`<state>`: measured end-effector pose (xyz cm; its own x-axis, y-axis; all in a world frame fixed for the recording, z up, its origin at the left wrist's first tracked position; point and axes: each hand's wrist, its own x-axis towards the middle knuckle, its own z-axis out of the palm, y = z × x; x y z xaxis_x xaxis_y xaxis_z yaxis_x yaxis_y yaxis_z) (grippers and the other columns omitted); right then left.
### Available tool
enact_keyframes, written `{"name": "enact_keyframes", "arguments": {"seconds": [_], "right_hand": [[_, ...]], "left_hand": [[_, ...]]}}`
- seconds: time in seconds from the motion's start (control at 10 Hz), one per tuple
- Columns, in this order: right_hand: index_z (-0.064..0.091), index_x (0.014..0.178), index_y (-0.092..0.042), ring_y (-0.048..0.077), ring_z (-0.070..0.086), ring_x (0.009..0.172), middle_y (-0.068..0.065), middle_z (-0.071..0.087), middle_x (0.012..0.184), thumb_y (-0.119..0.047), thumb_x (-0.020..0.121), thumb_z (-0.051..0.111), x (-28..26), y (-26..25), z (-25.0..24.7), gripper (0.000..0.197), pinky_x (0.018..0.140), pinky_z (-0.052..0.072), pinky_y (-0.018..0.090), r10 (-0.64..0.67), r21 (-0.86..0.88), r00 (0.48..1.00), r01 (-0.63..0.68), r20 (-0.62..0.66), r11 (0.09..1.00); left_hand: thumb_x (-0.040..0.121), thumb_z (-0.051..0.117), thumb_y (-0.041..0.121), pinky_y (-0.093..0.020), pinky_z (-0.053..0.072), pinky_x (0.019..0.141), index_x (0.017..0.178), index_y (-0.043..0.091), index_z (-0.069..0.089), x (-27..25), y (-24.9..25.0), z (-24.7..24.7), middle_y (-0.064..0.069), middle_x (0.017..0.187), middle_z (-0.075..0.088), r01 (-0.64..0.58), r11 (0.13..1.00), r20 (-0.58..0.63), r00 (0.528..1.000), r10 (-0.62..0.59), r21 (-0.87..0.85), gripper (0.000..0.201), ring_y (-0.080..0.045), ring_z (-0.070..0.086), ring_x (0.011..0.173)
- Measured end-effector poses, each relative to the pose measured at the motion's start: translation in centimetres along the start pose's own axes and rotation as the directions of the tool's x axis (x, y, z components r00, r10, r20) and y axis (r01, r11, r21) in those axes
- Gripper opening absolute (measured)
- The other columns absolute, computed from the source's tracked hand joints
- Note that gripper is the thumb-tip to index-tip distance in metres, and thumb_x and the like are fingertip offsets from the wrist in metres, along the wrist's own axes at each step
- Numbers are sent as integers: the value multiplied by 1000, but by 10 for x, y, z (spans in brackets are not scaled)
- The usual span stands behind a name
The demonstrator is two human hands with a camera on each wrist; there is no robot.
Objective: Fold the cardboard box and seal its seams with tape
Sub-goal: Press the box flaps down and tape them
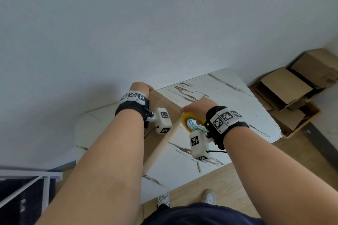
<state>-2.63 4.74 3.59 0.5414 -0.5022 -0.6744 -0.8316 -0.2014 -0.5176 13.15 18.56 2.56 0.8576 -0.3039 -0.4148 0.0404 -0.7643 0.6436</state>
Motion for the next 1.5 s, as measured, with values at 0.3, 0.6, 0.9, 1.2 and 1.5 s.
{"name": "enact_keyframes", "arguments": {"seconds": [0.3, 0.6, 0.9, 1.2, 1.5], "right_hand": [[48, 70, -19, 24, 57, 75, 3, 54, 78, -38, 73, 76, 0, 1, 0, 34, 75, 57, 35, -2, 10, 1000, 2, -7, 1000], [48, 69, -19, 18, 54, 62, 2, 53, 75, -37, 74, 76, 0, 1, 0, 34, 55, 50, 27, -17, 14, 1000, 17, 10, 1000], [45, 71, -20, 16, 52, 62, 3, 51, 81, -37, 77, 75, 0, 10, 5, 35, 45, 46, 22, 1, 175, 998, -12, 65, 984], [48, 78, -17, 15, 50, 60, 3, 50, 78, -38, 79, 73, -2, 13, 6, 33, 33, 42, 15, 2, 207, 998, -16, 70, 978], [49, 99, -12, 14, 51, 60, 3, 51, 80, -38, 79, 73, -4, 15, 8, 41, 32, 41, 14, -6, 177, 998, -4, 56, 984]], "left_hand": [[95, 43, 7, -31, 46, 89, 115, 5, 66, -18, -4, -7, -11, 123, 64, -28, 960, -87, 995, 54, 278, 31, -28, 59, 113], [85, 60, 9, -26, 48, 87, 90, 22, 73, -28, 14, -3, 2, 103, 69, -395, 790, 152, 917, 368, 468, 19, -18, 62, 100], [97, 46, 27, -30, 40, 88, 119, 23, 55, -19, -14, 1, -1, 128, 56, -319, 880, 246, 939, 242, 353, 24, -23, 55, 114], [99, 40, 31, -39, 43, 98, 130, 23, 44, -25, -10, 9, -10, 138, 42, -264, 818, 171, 964, 204, 511, 33, -30, 51, 118], [92, 49, 20, -35, 41, 103, 107, 34, 71, -35, 1, 20, 2, 122, 62, -474, 795, 315, 874, 372, 378, 31, -21, 49, 120]]}}
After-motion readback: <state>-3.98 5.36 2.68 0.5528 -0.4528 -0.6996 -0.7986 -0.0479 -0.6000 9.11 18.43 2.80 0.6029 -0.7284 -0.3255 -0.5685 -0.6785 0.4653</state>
